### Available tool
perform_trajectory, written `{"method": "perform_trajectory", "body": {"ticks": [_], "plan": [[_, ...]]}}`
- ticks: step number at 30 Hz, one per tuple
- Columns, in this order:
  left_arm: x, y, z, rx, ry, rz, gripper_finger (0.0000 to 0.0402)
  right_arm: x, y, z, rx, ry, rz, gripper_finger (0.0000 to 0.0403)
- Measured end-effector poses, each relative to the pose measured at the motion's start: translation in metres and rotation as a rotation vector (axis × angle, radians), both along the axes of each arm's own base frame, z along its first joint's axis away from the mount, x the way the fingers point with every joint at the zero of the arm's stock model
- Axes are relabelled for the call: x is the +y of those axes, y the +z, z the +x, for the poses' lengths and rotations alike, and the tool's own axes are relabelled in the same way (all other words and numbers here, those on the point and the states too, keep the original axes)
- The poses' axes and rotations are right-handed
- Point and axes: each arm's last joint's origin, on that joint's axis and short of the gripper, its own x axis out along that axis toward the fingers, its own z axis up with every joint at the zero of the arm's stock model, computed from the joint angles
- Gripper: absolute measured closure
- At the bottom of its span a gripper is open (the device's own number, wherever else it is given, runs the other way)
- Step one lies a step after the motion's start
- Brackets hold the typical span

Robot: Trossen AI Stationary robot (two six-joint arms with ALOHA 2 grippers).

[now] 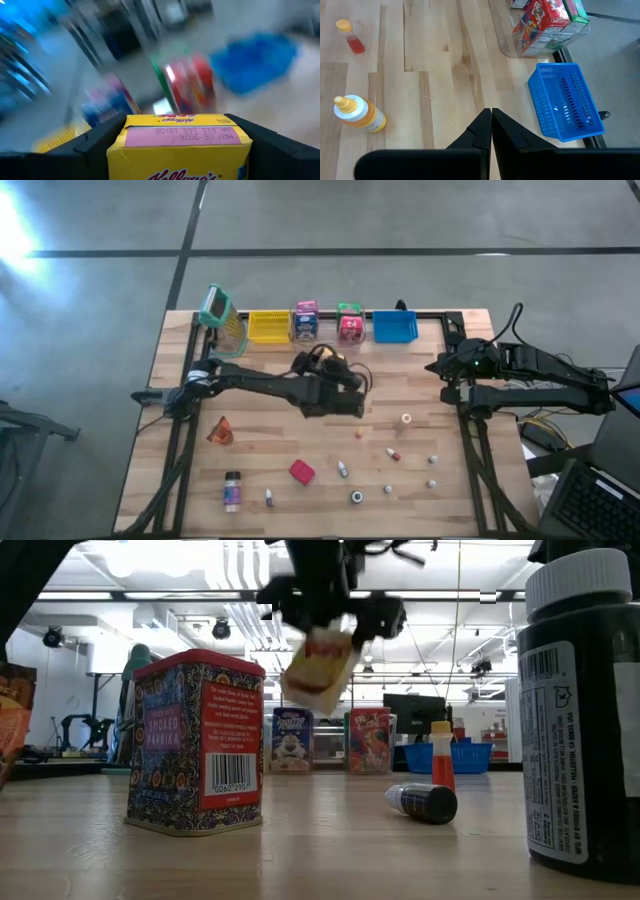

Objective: Pick & Place Kitchen Items
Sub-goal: Put the yellow cereal box into the transparent bin

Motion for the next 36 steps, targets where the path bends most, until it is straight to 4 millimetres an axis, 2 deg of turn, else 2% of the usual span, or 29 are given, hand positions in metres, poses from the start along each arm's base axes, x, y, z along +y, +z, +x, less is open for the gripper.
{"method": "perform_trajectory", "body": {"ticks": [3,5,13,24,30,36], "plan": [[-0.006,0.005,0.001,-0.07,0.074,0.173,0.0077,0.0,0.0,0.0,0.0,0.0,0.0,0.0394],[-0.004,0.005,0.002,-0.128,0.115,0.223,0.0078,0.0,0.0,0.0,0.001,0.0,0.0,0.0394],[0.038,-0.001,0.01,-0.227,0.226,0.221,0.0076,0.0,0.0,0.0,0.0,0.0,0.0,0.0394],[0.076,-0.026,0.01,-0.321,0.333,0.238,0.0076,0.0,0.0,0.0,0.0,0.0,0.0,0.0394],[0.101,-0.017,0.017,-0.315,0.353,0.218,0.0076,0.0,0.0,0.0,0.0,0.0,0.0,0.0394],[0.124,-0.012,0.022,-0.278,0.232,0.151,0.0076,0.0,0.0,0.0,0.0,0.0,0.0,0.0394]]}}
